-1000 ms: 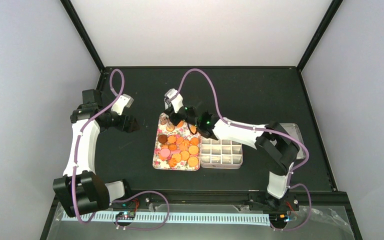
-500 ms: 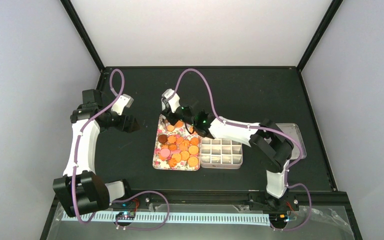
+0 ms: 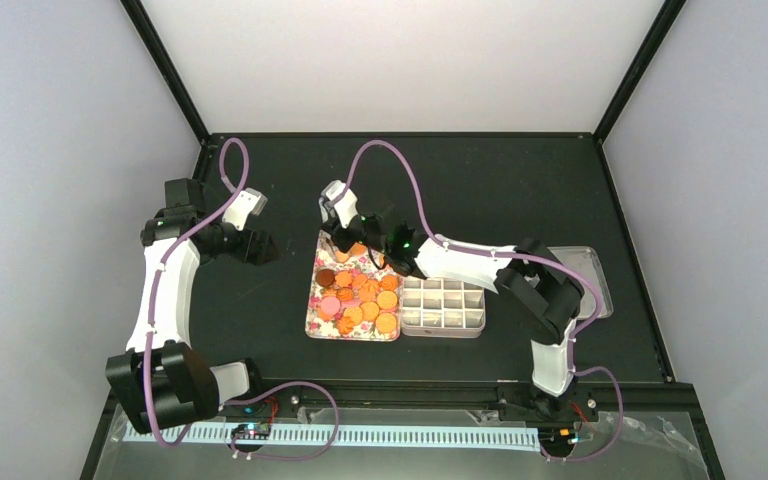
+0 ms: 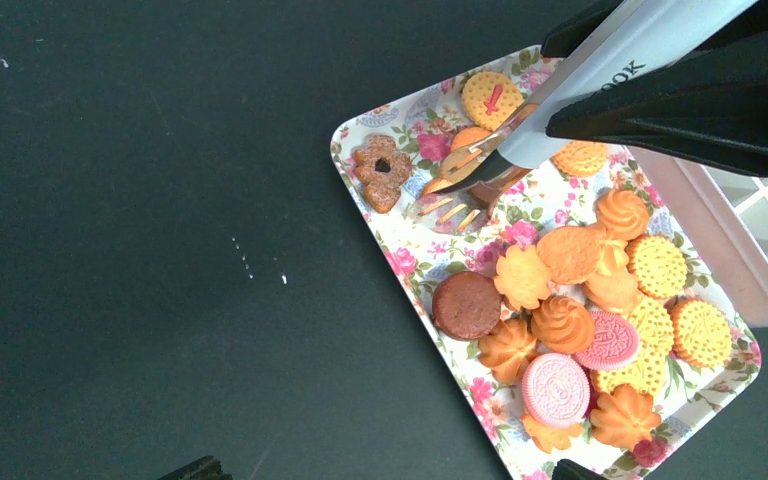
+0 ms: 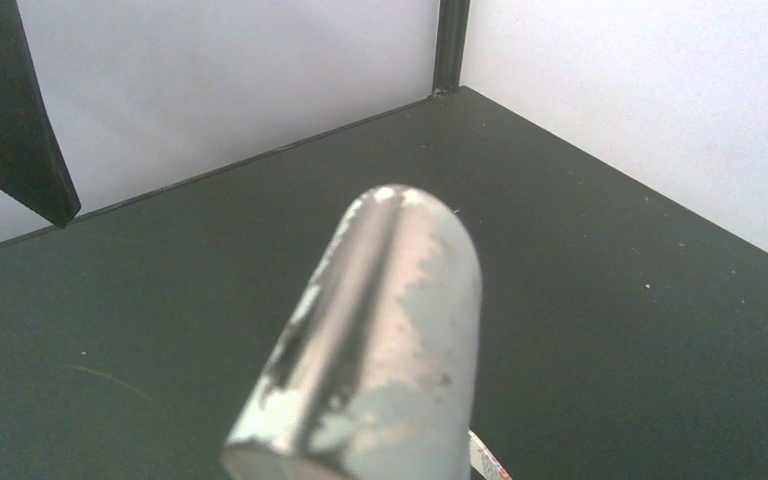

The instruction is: Pack the cookies

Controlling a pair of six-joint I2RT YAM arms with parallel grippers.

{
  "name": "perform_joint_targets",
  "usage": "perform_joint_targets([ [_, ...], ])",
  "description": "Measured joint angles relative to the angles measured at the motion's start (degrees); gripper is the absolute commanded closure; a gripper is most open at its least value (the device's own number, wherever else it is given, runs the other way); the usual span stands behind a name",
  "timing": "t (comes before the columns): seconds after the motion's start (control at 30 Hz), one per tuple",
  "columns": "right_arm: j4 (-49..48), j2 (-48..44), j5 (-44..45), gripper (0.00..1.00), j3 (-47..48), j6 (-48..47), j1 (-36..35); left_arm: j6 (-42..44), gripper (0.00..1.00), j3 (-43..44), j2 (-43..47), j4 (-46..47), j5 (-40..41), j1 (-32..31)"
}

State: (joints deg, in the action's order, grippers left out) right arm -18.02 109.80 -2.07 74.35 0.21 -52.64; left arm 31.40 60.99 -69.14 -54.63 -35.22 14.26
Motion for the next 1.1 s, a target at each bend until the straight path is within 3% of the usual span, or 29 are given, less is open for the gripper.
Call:
perform_joint_targets([
  [0.4,-0.15,-0.39,1.86,0.86,-0.44,-2.16,-0.76,0.00,0.14,0.00,0.00,0.00,0.00,0.00],
  [0.83,1.33,-1.64,1.99,0.70,-0.59,-2.56,-0.96,0.02,0.14,0.00,0.02,-0.07,0.00,0.00],
  [1.1,1.01,-0.96,3.04,0.66,-0.20,-1.84,-0.96,0.07,0.14,0.00,0.04,-0.66,0.00,0.00],
])
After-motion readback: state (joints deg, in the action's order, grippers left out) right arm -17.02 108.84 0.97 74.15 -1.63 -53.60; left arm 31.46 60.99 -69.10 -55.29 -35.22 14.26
